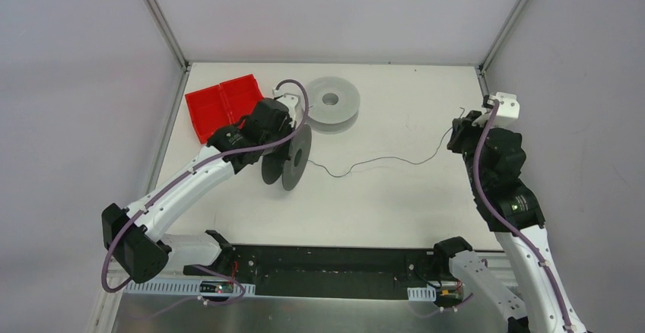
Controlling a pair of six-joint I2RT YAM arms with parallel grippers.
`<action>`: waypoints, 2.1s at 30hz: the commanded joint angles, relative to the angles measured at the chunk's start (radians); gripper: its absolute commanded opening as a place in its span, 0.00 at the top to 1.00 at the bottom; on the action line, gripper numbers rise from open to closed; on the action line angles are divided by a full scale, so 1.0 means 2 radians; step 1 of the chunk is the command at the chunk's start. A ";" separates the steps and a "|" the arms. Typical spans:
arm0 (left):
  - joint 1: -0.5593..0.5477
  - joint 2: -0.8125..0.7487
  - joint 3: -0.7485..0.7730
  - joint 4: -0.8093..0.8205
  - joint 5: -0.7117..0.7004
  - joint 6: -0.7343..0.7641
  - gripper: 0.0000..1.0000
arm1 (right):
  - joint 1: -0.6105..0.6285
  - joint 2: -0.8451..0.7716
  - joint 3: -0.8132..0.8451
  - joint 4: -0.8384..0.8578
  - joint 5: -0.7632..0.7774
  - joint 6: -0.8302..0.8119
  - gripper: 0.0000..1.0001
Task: Wrap the cables
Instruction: Wrap the cable around the cable reel.
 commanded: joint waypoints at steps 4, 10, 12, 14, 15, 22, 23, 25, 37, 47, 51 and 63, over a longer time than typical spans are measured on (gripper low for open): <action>-0.007 0.012 0.039 -0.020 0.016 -0.025 0.91 | -0.002 0.002 0.010 0.005 -0.028 0.018 1.00; -0.007 -0.022 0.050 -0.037 -0.030 0.000 0.66 | -0.002 -0.001 0.006 0.005 -0.025 0.015 1.00; -0.007 -0.042 0.051 -0.040 -0.067 0.008 0.60 | -0.002 -0.001 0.005 0.005 -0.028 0.015 1.00; -0.006 -0.057 0.049 -0.041 -0.100 0.016 0.54 | -0.002 -0.001 0.006 0.006 -0.032 0.015 1.00; -0.005 -0.062 0.047 -0.042 -0.113 0.020 0.53 | -0.002 -0.001 0.007 0.005 -0.033 0.014 1.00; 0.104 -0.056 0.010 -0.039 -0.008 0.014 0.55 | -0.002 -0.009 -0.001 0.017 -0.117 -0.001 1.00; 0.111 -0.053 0.004 -0.034 0.006 0.026 0.55 | -0.002 -0.010 -0.003 0.020 -0.152 -0.010 1.00; 0.114 -0.041 -0.001 -0.023 0.036 0.057 0.55 | -0.002 -0.007 -0.008 0.020 -0.225 -0.029 1.00; 0.114 0.009 -0.031 0.054 0.134 0.109 0.55 | -0.002 0.010 -0.027 0.041 -0.317 -0.039 1.00; 0.115 0.069 -0.001 0.096 0.114 0.136 0.70 | -0.002 -0.010 -0.039 0.047 -0.327 -0.041 1.00; 0.115 0.065 -0.001 0.095 0.107 0.136 0.69 | -0.002 -0.015 -0.039 0.048 -0.337 -0.033 1.00; 0.151 0.084 0.017 0.095 0.151 0.165 0.53 | -0.002 -0.017 -0.046 0.058 -0.348 -0.027 1.00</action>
